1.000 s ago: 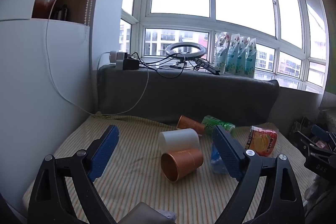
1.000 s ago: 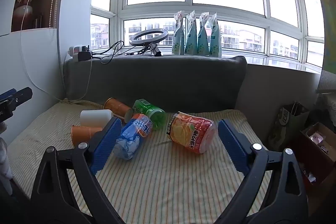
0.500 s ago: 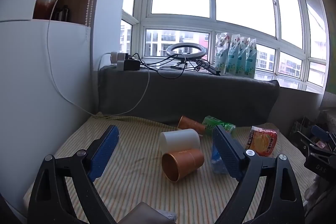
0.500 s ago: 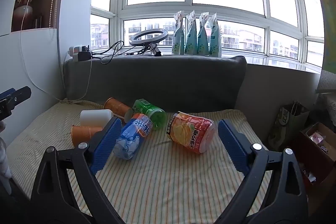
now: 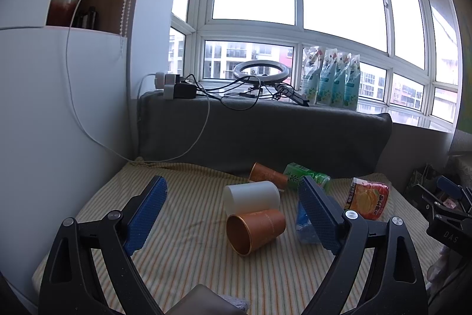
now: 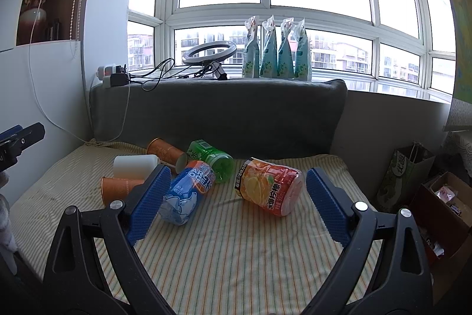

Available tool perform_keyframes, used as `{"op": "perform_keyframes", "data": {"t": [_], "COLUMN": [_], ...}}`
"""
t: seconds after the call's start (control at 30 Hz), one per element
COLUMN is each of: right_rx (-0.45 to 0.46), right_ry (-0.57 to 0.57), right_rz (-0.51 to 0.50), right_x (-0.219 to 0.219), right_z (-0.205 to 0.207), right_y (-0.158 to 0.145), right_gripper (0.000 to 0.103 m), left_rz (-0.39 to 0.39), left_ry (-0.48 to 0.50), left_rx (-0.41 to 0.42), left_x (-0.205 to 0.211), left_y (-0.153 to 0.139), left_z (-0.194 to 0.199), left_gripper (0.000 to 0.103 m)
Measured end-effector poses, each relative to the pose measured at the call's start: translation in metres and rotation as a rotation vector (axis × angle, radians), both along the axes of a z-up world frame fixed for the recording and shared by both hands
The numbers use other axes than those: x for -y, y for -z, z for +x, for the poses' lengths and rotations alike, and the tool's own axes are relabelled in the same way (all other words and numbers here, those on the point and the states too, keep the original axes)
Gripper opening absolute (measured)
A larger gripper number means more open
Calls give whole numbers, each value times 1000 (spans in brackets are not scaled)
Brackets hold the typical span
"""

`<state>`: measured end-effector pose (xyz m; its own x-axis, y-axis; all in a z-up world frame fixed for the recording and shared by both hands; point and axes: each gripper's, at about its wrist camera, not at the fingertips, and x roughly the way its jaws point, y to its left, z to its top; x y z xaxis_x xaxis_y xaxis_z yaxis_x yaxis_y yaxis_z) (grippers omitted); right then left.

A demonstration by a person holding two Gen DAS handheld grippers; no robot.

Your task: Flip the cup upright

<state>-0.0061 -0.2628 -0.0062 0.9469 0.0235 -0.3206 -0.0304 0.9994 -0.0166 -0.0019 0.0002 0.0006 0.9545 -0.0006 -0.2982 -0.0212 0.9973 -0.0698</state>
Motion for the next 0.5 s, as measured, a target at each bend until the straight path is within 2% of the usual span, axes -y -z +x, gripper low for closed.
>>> {"op": "perform_keyframes", "data": {"t": [0.5], "right_rx": [-1], "right_ry": [-5], "right_rz": [-2], "right_x": [-2], "right_z": [0], "right_y": [-2], "right_gripper": [95], "left_rz": [-5], "left_ry": [3], "left_rx": [1], "left_x": [0], "left_y": [-1], "left_z": [-1], "left_gripper": [90]}}
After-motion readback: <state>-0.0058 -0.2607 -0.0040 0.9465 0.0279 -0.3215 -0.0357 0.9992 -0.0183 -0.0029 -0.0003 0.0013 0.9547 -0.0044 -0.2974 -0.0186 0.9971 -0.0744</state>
